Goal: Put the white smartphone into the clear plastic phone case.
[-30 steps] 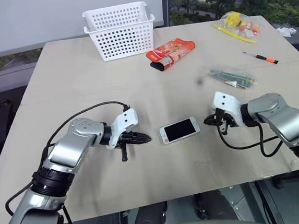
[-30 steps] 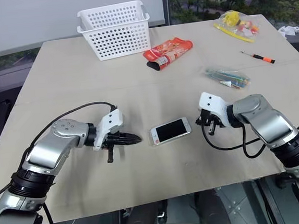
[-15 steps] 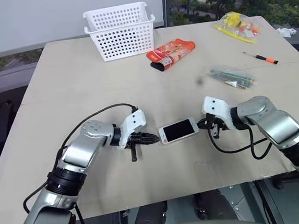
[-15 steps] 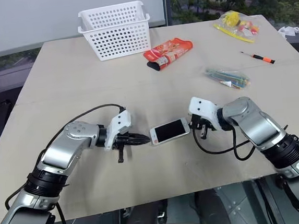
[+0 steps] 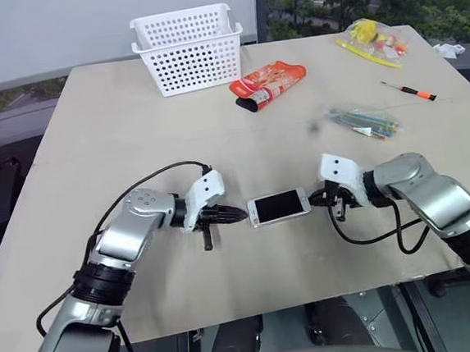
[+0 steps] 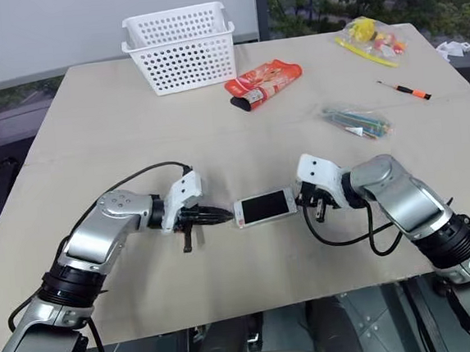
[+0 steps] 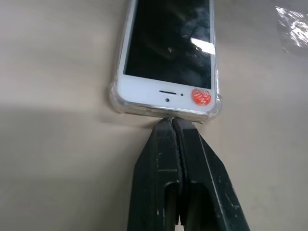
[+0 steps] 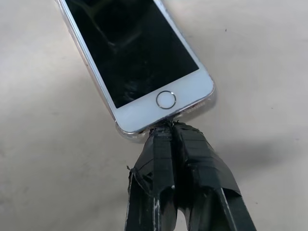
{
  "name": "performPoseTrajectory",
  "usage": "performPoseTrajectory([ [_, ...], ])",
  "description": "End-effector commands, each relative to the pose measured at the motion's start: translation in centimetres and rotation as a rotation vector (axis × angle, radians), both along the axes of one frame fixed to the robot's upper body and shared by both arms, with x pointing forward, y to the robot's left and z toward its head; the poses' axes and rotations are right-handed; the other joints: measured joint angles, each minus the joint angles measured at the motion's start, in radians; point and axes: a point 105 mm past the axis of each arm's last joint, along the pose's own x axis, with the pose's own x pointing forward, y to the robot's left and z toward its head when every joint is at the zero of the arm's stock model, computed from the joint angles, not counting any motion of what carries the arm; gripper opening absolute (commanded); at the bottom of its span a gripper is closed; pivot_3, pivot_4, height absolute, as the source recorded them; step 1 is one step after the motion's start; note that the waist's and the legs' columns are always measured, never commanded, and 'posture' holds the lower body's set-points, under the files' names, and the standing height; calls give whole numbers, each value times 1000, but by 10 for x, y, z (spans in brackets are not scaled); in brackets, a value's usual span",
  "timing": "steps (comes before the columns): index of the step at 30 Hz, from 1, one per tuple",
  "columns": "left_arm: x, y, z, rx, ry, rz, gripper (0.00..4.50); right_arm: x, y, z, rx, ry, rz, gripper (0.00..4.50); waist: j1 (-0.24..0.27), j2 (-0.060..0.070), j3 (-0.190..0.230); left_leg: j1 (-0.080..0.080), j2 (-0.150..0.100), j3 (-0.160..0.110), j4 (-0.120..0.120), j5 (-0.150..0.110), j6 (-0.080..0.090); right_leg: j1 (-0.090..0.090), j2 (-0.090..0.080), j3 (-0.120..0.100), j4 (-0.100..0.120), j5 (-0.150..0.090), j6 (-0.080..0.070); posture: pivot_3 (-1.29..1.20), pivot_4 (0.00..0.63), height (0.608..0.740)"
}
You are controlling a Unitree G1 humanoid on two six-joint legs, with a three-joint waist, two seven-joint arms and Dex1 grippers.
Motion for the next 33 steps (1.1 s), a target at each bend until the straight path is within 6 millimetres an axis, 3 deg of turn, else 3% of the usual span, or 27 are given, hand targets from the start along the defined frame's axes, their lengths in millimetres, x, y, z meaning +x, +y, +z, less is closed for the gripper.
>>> performPoseTrajectory([
  [1, 7, 13, 23, 2, -62, 17, 0, 4, -16, 19, 42, -53, -34, 47, 0, 0, 0, 0, 0, 0, 0, 0, 0, 0, 0, 0, -1, 0, 0, 0, 150, 740],
  [6, 16, 20, 40, -11, -108, 45, 0, 10, -24, 36, 152, -104, -78, 47, -3, 0, 0, 0, 0, 0, -1, 0, 0, 0, 0, 0, -1, 0, 0, 0, 150, 740],
  [9, 15, 1, 45, -92, -102, 17, 0, 6, -6, 46, 320, -98, -34, 47, -3, 0, 0, 0, 0, 1, -1, 0, 0, 0, 0, 0, -1, 0, 0, 0, 150, 740],
  [12, 10, -20, 40, -146, -74, -17, 0, -1, 10, 41, 424, -76, 18, 47, -2, 0, 0, 0, 0, 0, -1, 0, 0, 0, 0, 0, -1, 1, 1, 0, 150, 740],
  [15, 4, -44, 35, -259, -8, -38, 0, -3, 15, 27, 488, -50, 33, 47, 2, 0, 0, 0, 0, 0, -1, 0, 0, 0, 0, 0, -1, 1, 1, 0, 150, 740],
  [18, 1, -50, 21, -225, 14, -55, 0, -1, 14, 5, 470, -9, 16, 47, -1, 0, 0, 0, -1, 1, 0, 0, 0, 1, 0, 1, -1, 1, 1, 0, 150, 740],
  [23, 4, -44, 5, -131, 13, -47, 0, -3, 4, -46, 314, 123, -8, 47, -6, 0, 0, 3, 0, 2, 0, 0, 0, 1, 2, 3, 2, 1, 1, 0, 150, 740],
  [28, 5, -40, 1, -97, 3, -41, 0, -5, -3, -74, 186, 227, -35, 47, -5, -1, -1, 11, 2, 1, -1, 0, 0, 9, 4, 3, 2, -2, -3, 0, 150, 740],
  [33, 4, -38, -2, -86, 4, -35, 0, -11, -5, -88, 81, 289, -12, 47, -4, -6, -9, 16, 2, 3, -2, 0, 0, 11, 4, 5, 2, -2, -3, 0, 150, 740],
])
